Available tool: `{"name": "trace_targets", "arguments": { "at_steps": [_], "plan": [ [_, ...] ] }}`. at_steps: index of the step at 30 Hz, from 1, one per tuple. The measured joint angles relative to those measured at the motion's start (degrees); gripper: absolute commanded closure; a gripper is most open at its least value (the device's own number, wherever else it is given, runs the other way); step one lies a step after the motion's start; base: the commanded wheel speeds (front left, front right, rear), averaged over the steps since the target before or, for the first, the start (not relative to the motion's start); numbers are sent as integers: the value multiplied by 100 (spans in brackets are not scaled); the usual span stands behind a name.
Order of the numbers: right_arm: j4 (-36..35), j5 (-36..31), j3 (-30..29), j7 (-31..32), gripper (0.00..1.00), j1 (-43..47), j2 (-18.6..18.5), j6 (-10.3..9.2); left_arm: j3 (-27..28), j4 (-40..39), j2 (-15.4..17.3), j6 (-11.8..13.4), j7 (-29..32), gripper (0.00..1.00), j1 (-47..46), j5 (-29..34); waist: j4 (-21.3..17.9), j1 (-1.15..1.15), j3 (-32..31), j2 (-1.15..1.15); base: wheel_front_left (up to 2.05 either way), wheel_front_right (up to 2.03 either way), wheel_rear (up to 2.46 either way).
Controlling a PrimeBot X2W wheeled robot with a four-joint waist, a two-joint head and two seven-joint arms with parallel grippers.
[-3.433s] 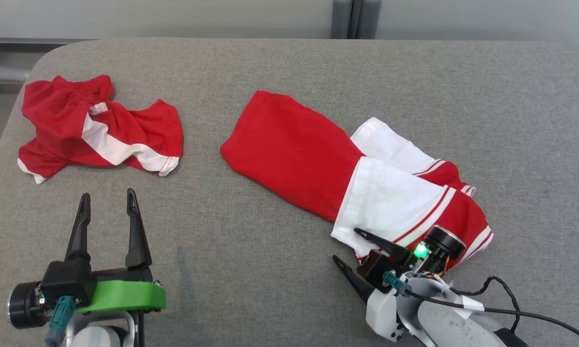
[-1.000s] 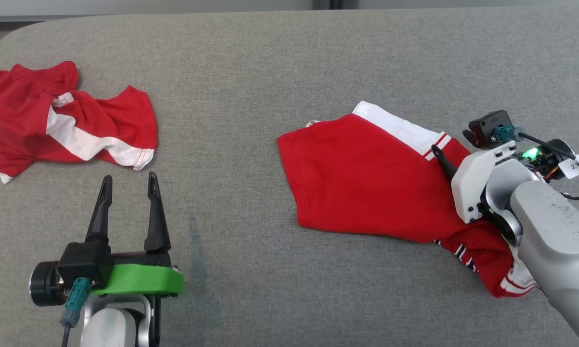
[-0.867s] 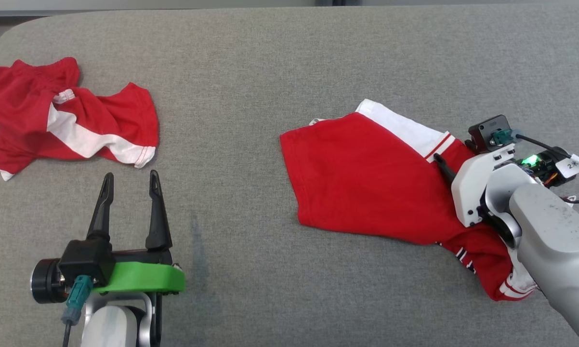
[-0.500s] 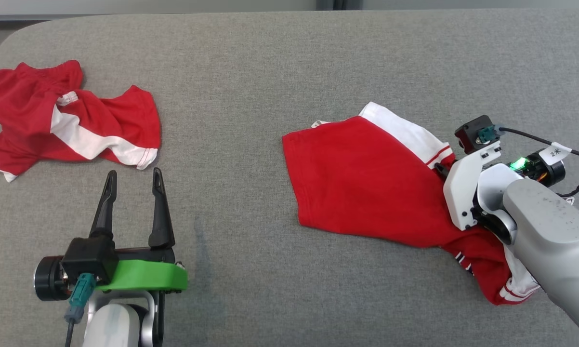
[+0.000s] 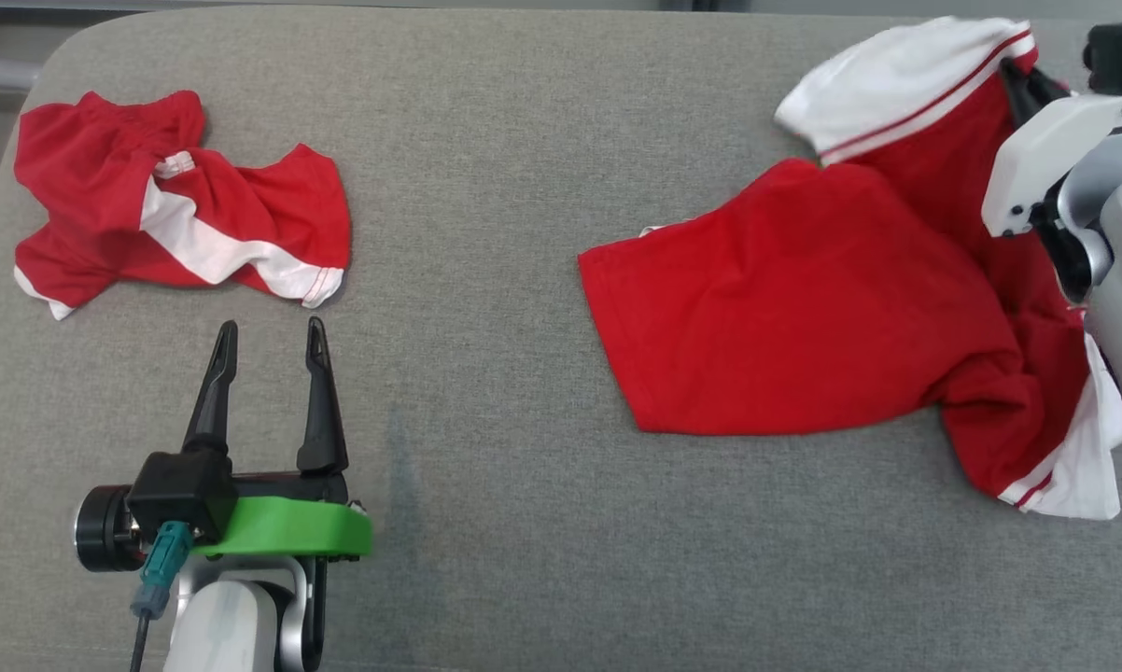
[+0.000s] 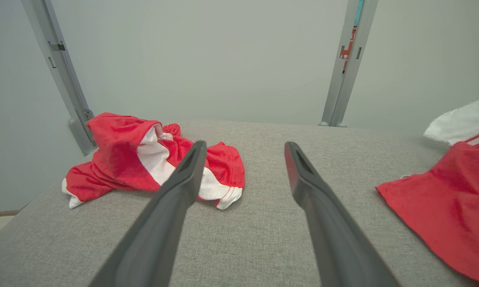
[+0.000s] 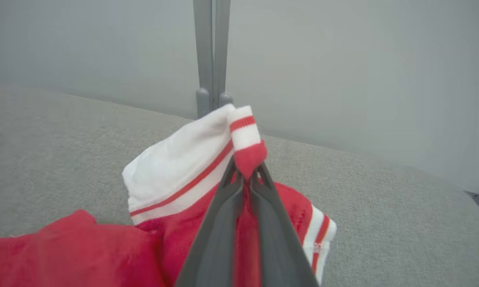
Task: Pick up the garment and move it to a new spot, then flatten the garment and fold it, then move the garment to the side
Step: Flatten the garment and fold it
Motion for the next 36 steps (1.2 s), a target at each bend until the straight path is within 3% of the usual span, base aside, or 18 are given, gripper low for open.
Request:
{"name": "trace_targets", "arguments": {
  "at_steps": [7, 8, 9, 14, 17, 23, 36],
  "plan": [
    [748, -307, -553, -619, 100, -329, 221, -2, -69, -13, 0, 53, -1, 0, -6, -53, 105, 0, 83, 0, 0, 0, 0],
    [777, -360, -601, -649, 87, -316, 271, -1, -82, -8, 0, 69, -1, 0, -7, -54, 99, 0, 88, 0, 0, 0, 0],
    [793, -398, -645, -659, 0, -300, 307, -1, -98, -3, 0, 70, -1, 0, -10, -60, 93, 0, 90, 0, 0, 0, 0],
    [642, -542, -816, -682, 0, -97, 388, -2, -91, 18, 0, 91, -1, 0, -24, -58, -8, 0, 64, 0, 0, 0, 0],
    [-178, -745, -1035, -692, 0, 179, 236, -1, 12, 25, 1, 64, -1, 0, -16, -35, -108, 0, 18, 0, 0, 0, 0],
    [-1802, -771, -1994, -692, 0, 1561, 233, -2, 174, 1, -1, -9, -1, 0, 136, 32, -367, 0, -119, 0, 0, 0, 0],
    [-4856, -1168, -3243, -692, 0, 4496, 878, -2, 348, 10, -1, -119, -1, 0, 279, 202, -743, 0, -460, 0, 0, 0, 0]
  ]
}}
